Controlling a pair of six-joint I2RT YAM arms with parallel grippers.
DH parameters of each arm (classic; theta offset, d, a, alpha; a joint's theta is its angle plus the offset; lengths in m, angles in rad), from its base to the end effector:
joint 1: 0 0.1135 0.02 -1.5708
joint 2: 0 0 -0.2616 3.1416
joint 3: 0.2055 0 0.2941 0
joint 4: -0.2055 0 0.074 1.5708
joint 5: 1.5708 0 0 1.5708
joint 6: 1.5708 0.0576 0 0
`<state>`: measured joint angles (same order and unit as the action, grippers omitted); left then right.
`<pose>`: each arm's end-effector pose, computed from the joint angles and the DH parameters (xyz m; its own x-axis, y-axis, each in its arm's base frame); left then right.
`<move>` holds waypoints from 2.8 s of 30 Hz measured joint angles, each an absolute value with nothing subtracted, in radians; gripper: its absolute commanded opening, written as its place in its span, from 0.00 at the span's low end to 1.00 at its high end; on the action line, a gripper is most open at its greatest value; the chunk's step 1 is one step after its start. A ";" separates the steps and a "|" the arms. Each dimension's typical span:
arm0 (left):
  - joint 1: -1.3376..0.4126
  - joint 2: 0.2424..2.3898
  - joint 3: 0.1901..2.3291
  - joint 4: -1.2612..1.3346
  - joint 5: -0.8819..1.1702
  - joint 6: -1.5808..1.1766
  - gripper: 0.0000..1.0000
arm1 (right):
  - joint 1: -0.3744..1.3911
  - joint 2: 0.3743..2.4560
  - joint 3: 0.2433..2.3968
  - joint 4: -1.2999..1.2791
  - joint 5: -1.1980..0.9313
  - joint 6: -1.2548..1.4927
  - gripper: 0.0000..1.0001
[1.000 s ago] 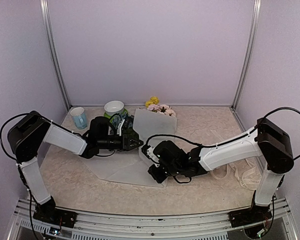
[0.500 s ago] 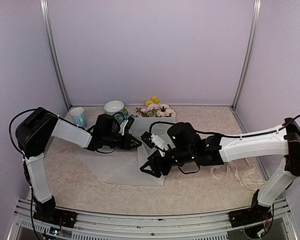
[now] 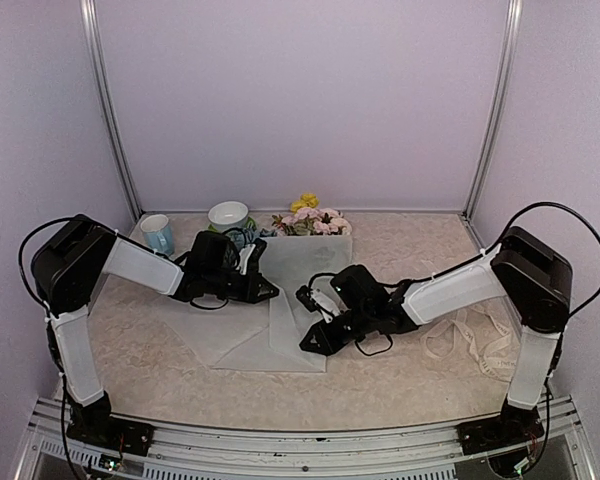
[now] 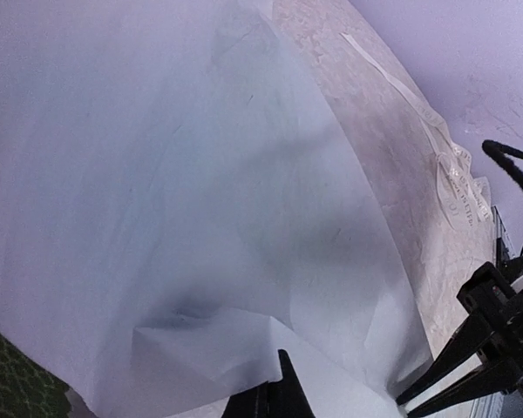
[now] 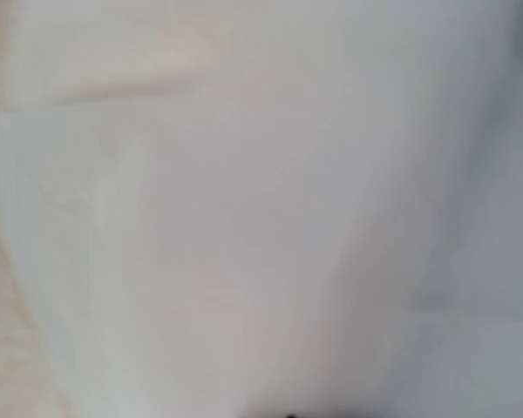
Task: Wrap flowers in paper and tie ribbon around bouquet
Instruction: Press the fold line on the 2/3-folded wrapping paper.
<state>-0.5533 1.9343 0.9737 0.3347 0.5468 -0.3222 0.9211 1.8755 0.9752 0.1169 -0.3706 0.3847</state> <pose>0.3476 -0.2499 0.0843 -0.7284 0.1320 -0.6723 0.6080 0.5768 -0.5456 0.2344 0.3430 0.0846 -0.7325 -0.3859 -0.5608 -0.6716 0.5442 0.5028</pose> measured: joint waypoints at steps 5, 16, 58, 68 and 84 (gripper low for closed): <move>-0.549 1.930 0.973 0.296 0.503 -0.321 0.34 | 0.931 1.937 1.005 0.128 -0.369 0.387 0.08; -0.700 1.557 0.932 0.206 0.330 -0.292 0.26 | 0.938 1.938 1.005 0.126 -0.366 0.410 0.09; -0.804 1.872 0.898 0.096 0.414 -0.388 0.16 | 0.624 1.967 0.897 0.372 -0.643 0.871 0.00; -0.804 1.866 0.892 0.090 0.414 -0.354 0.16 | 0.586 1.984 0.884 0.430 -0.668 0.925 0.35; -0.797 1.866 0.892 0.088 0.419 -0.327 0.16 | 0.476 2.086 1.116 0.317 -0.611 0.850 0.13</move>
